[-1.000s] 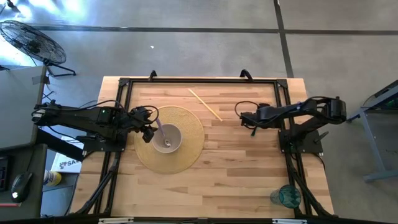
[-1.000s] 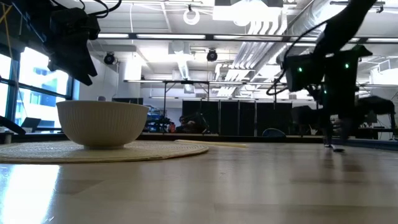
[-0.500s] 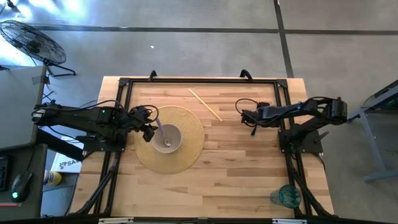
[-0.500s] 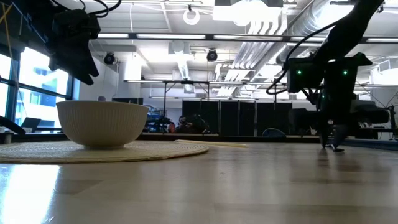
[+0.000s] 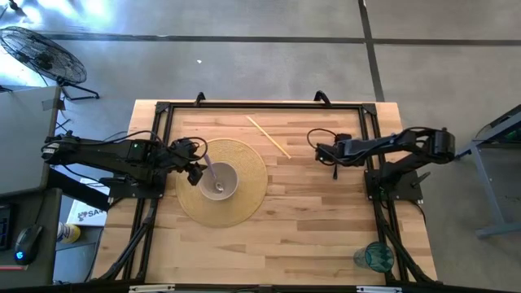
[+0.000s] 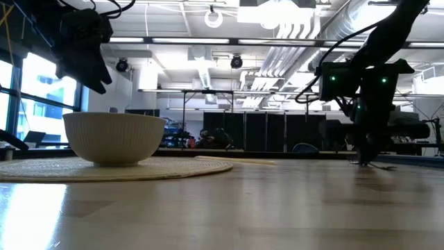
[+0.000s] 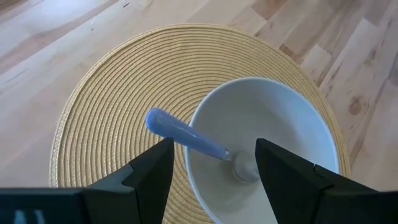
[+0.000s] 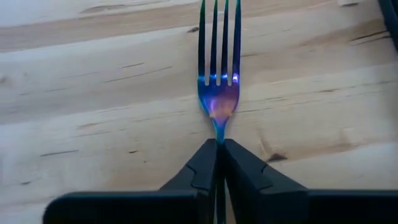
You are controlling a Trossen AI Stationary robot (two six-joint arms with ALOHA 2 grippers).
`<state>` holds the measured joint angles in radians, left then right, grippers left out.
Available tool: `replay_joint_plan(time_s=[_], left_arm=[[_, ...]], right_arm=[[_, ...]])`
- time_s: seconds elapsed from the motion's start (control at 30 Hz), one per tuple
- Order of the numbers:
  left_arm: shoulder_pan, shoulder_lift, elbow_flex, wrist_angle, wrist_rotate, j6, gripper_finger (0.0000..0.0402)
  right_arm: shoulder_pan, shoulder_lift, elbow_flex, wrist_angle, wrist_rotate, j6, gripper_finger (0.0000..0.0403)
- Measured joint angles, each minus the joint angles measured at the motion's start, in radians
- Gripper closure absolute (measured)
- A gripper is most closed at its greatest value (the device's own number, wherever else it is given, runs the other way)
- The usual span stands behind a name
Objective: Pick & Place Utensil
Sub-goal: Put the blue fork into the white bowl
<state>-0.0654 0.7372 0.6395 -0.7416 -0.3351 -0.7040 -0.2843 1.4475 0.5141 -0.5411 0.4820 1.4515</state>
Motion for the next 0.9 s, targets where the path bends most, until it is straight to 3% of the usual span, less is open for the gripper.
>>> replay_joint_plan(time_s=[0.37,0.73,0.9], left_arm=[[0.0,0.0,0.001,0.06,-0.042,0.0,0.0179],[0.0,0.0,0.001,0.06,-0.044,0.0,0.0179],[0.0,0.0,0.001,0.06,-0.052,0.0,0.0179]], right_arm=[[0.066,0.004,0.144,0.005,-0.016,-0.165,0.039],[0.195,0.013,0.402,-0.014,0.046,-0.338,0.0399],[0.248,0.096,0.548,-0.028,0.062,-0.411,0.04]])
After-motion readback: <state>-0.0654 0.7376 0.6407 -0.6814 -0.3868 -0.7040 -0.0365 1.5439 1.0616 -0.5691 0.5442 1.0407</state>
